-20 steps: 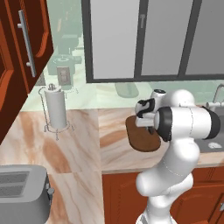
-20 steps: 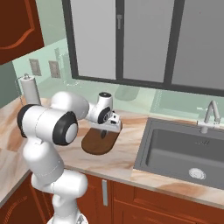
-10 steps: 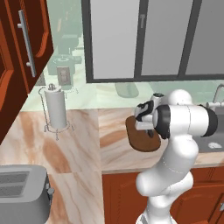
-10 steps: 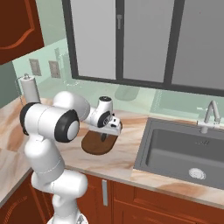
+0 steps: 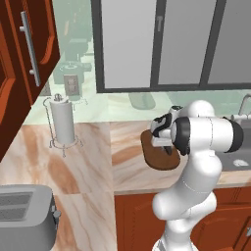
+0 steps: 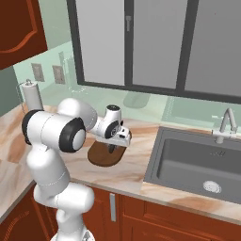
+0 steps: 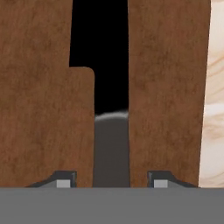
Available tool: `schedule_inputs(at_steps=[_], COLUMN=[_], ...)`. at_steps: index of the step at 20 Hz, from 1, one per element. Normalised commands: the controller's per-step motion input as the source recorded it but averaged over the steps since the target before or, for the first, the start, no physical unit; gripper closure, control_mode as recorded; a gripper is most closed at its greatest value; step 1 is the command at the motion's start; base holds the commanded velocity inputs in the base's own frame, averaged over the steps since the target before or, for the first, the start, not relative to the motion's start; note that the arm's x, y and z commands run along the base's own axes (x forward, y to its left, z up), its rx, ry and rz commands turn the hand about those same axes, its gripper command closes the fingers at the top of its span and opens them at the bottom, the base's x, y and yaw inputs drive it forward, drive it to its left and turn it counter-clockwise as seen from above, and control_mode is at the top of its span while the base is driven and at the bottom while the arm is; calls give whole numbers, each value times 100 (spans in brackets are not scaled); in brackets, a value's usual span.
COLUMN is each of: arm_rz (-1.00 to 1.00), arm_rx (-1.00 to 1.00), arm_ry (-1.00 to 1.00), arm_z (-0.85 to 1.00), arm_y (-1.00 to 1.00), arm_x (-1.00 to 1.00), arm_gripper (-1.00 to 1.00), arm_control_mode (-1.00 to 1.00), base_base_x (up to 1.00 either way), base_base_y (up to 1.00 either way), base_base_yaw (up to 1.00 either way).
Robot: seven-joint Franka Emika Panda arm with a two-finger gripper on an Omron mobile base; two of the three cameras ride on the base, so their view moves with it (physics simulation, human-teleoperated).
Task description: Pick up the knife from the drawer and place it on the cutting board. Then place the meat from the plate to the cutting board.
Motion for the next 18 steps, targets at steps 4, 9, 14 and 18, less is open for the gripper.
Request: schedule_inputs(at_steps=[4, 9, 14, 18], arm_rz=[0, -6, -8, -10], arm_rx=[0, 0, 0, 0], arm_ry=[0, 0, 0, -6], arm_z=[0, 59, 100, 100], arm_y=[0, 0, 0, 7], arm_x=[0, 0, -4, -22], arm_gripper=[-100, -100, -100, -100], arm_control_mode=[-100, -100, -100, -100], base_base_x=[0, 0, 0, 0], base_base_y=[0, 0, 0, 0], base_base_yaw=[0, 0, 0, 0])
